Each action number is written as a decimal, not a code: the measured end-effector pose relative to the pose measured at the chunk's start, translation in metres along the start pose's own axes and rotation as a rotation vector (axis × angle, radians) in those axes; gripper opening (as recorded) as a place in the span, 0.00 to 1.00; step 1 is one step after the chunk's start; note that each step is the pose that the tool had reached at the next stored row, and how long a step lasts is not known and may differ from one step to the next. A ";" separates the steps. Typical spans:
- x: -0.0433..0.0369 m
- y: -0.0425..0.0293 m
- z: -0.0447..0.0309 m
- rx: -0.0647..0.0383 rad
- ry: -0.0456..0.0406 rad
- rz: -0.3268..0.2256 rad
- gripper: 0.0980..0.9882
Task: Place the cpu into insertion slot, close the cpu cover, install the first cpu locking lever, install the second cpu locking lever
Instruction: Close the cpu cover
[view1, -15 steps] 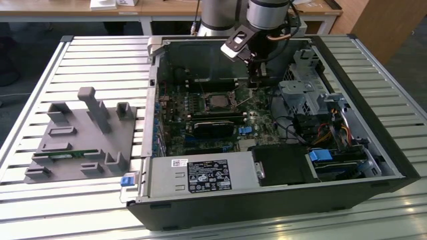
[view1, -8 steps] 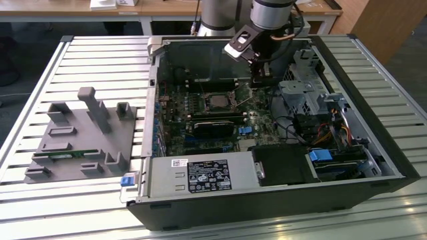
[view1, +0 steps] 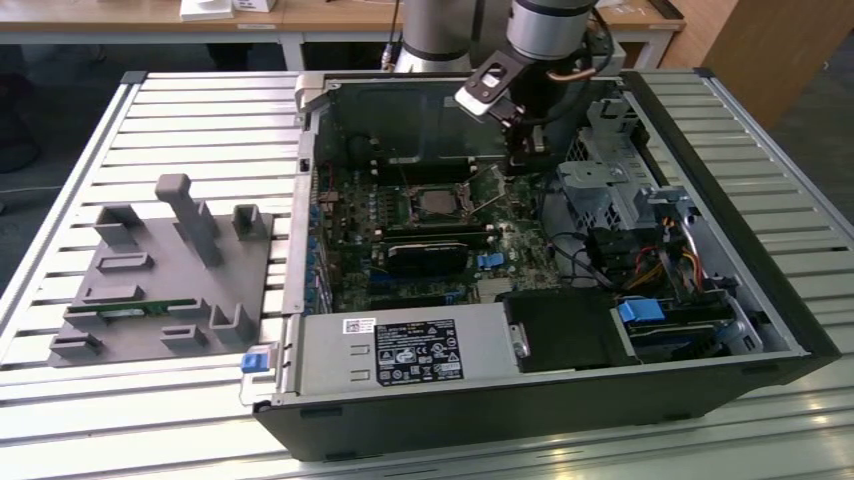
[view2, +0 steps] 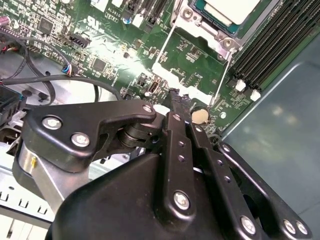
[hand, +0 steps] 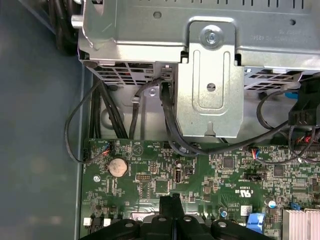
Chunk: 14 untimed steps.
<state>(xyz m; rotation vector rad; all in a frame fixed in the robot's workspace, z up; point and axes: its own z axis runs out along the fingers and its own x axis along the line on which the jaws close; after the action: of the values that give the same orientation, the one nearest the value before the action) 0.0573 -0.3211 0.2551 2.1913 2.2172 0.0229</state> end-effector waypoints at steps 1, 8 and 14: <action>0.0000 0.0002 0.0001 0.000 -0.0001 0.000 0.01; 0.0000 0.0017 0.0008 0.001 0.0001 0.000 0.01; 0.0000 0.0031 0.0012 0.001 0.0001 0.000 0.01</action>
<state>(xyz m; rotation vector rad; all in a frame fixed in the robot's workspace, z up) 0.0605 -0.3211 0.2540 2.1919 2.2179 0.0216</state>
